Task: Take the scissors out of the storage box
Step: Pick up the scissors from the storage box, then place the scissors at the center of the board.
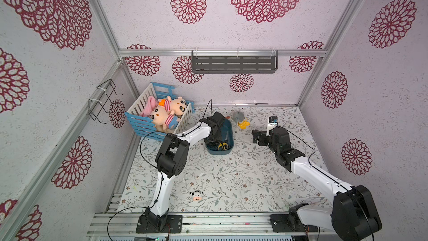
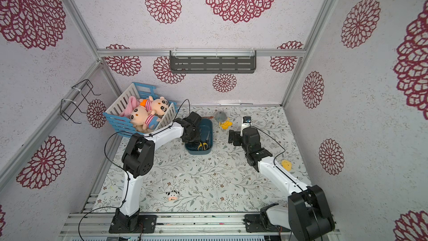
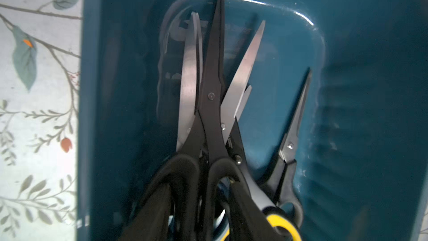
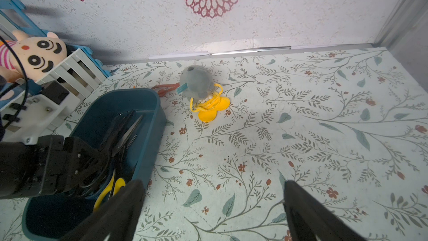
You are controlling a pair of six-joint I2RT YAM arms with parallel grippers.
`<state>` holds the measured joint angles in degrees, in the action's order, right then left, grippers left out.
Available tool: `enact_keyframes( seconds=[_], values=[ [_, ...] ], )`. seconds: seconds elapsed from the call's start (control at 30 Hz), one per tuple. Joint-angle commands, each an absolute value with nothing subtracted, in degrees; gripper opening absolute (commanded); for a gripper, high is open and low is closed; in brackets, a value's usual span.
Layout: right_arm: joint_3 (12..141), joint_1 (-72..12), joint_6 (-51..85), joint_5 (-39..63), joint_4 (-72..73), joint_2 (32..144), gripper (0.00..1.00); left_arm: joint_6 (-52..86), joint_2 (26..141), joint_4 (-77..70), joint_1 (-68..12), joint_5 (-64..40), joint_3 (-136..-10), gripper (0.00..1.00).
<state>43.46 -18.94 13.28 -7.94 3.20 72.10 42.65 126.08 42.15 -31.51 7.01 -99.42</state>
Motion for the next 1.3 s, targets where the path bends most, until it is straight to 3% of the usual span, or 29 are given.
enact_keyframes(
  seconds=[0.0, 0.13, 0.27, 0.4, 0.83, 1.27],
  values=[
    [44.5, -19.3, 14.6, -9.4, 3.8, 71.0, 0.99, 41.8, 128.4, 40.4, -31.0, 5.8, -98.2, 0.36],
    [43.7, -19.3, 15.3, -9.7, 4.0, 70.8, 0.99, 41.5, 128.7, 41.0, -31.0, 5.7, -98.4, 0.14],
    [43.2, -19.4, 15.9, -9.5, 4.3, 70.6, 0.99, 40.4, 127.9, 41.4, -31.0, 6.3, -98.7, 0.12],
    [43.3, -19.5, 15.9, -9.9, 3.9, 69.9, 0.99, 38.7, 125.4, 40.8, -31.0, 6.0, -99.6, 0.00],
    [44.4, -21.3, 15.4, -9.8, 2.7, 70.0, 0.99, 40.2, 105.0, 35.9, -31.9, 6.4, -94.0, 0.00],
    [48.9, -26.6, 13.3, -9.9, 1.3, 74.1, 0.99, 47.9, 77.7, 37.4, -37.2, 10.8, -59.2, 0.02]
  ],
)
